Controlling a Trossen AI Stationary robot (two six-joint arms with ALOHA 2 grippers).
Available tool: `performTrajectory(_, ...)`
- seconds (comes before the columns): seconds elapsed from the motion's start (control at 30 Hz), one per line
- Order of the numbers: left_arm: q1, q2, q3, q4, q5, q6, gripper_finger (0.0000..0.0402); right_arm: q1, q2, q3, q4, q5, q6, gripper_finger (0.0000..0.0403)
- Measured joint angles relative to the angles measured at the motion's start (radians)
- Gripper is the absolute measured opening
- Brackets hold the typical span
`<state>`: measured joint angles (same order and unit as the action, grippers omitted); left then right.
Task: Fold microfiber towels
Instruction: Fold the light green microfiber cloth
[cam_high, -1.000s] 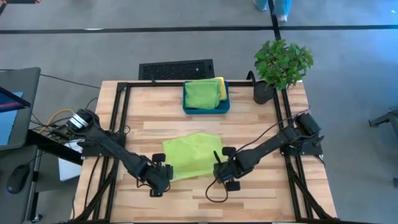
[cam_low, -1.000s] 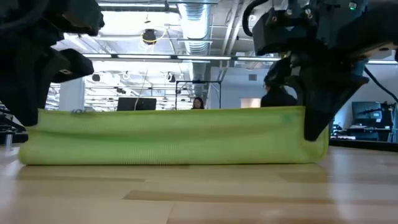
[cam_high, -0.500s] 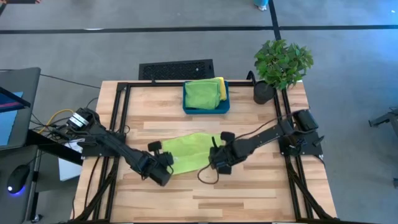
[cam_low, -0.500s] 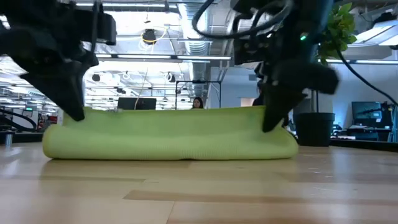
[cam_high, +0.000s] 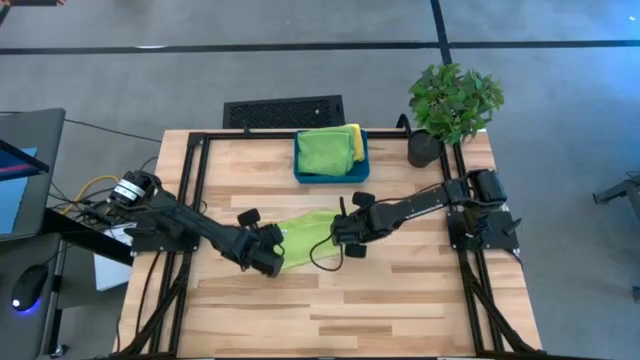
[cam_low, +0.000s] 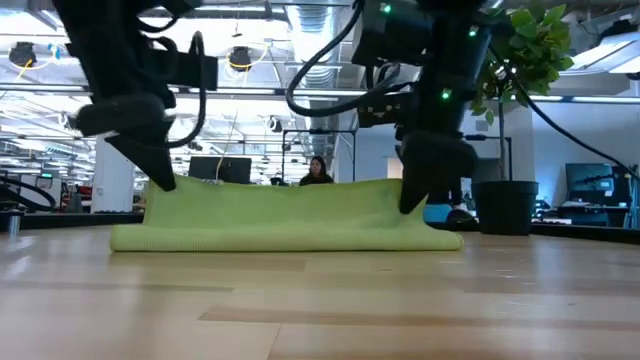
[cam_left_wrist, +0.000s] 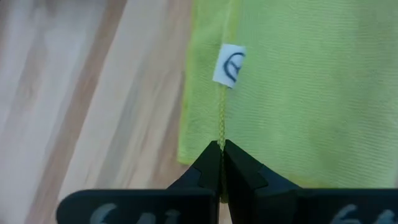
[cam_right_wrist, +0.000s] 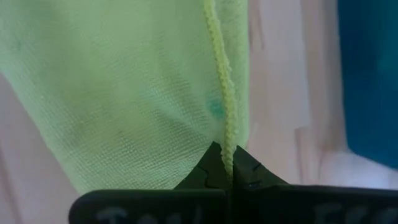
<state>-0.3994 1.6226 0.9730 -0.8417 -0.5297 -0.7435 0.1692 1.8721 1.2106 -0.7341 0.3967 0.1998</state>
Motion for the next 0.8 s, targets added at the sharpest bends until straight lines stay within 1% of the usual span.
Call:
performTrajectory(0.23,0.070,0.000,0.000,-0.011,0.026,-0.010,0.0000,-0.048,0.000,0.000,0.039,0.000,-0.025,0.0011)
performTrajectory(0.4,0.109,0.000,0.000,-0.011,0.038,-0.004,0.0008,-0.082,0.000,0.000,0.040,-0.004,-0.052,0.0038)
performTrajectory(0.5,0.127,0.000,0.000,-0.011,0.067,-0.002,0.0030,-0.102,0.000,0.000,0.039,-0.006,-0.053,0.0062)
performTrajectory(0.7,0.149,0.000,0.000,-0.010,0.069,0.003,0.0095,-0.116,0.000,0.000,0.058,-0.005,-0.146,0.0120)
performTrajectory(0.8,0.158,0.000,0.000,-0.010,0.095,0.030,0.0122,-0.118,-0.001,0.011,0.061,-0.005,-0.142,0.0151)
